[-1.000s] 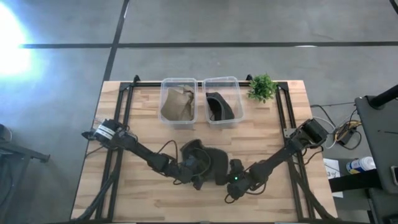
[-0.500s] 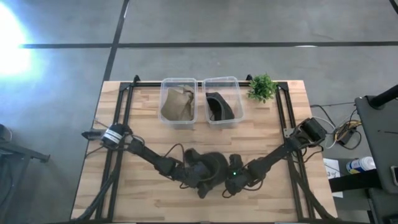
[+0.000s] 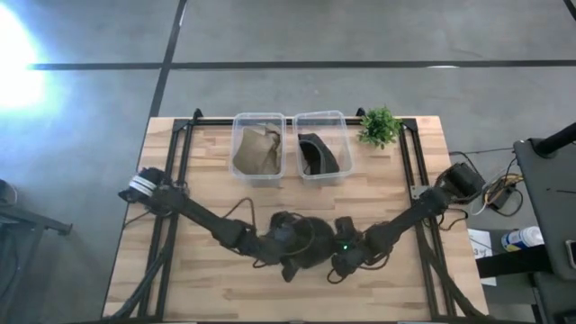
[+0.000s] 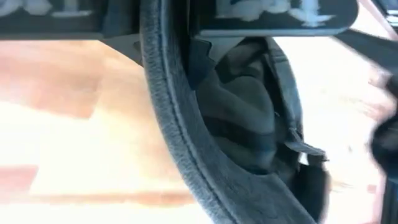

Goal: Pick & Place hat
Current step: Put the black cap into the right transparent bin

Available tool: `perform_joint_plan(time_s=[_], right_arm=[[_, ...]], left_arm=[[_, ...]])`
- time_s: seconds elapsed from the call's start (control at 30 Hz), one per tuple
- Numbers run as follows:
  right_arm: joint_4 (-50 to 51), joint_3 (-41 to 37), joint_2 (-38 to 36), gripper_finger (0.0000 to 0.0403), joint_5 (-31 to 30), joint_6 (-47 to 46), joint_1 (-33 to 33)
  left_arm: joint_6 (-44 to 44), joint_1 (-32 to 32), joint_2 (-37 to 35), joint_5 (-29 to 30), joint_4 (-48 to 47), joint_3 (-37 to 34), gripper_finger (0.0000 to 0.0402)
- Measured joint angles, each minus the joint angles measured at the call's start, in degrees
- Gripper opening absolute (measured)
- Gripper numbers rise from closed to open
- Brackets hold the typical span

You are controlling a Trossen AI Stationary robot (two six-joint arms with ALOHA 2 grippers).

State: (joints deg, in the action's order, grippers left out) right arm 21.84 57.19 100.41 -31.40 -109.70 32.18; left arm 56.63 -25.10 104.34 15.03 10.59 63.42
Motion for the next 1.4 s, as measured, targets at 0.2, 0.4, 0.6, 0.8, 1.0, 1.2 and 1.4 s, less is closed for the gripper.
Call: perform_joint_plan(time_s=[0.2,0.4,0.6,0.8,1.0,1.2,1.4], right_arm=[[15.4,4.3,-10.0,0.0014,-7.9,9.0,0.1],[23.0,13.4,-18.0,0.0013,-22.9,25.4,-0.8],[23.2,22.8,-20.7,0.0013,-38.5,45.7,-4.3],[26.9,26.0,-21.7,0.0013,-40.6,56.0,-13.7],[36.5,25.9,-19.4,0.0013,-31.3,56.0,-25.6],[41.4,25.9,-13.7,0.0013,-16.7,56.1,-34.2],[41.4,25.9,-6.3,0.0013,-6.3,57.4,-38.8]], left_arm=[[-6.9,0.0,-11.7,9.2,-6.0,0.0,0.0163],[-15.2,-0.4,-24.4,17.0,-7.0,0.0,0.0163],[-21.4,-0.7,-32.6,20.1,-7.1,-0.3,0.0163],[-21.9,-0.9,-35.1,21.4,-9.0,-1.4,0.0163],[-16.8,-1.3,-35.2,21.7,-12.2,-1.5,0.0163],[-13.0,-1.4,-35.3,23.7,-16.1,-1.6,0.0163],[-12.7,-1.4,-35.3,24.0,-16.7,-1.7,0.0163]])
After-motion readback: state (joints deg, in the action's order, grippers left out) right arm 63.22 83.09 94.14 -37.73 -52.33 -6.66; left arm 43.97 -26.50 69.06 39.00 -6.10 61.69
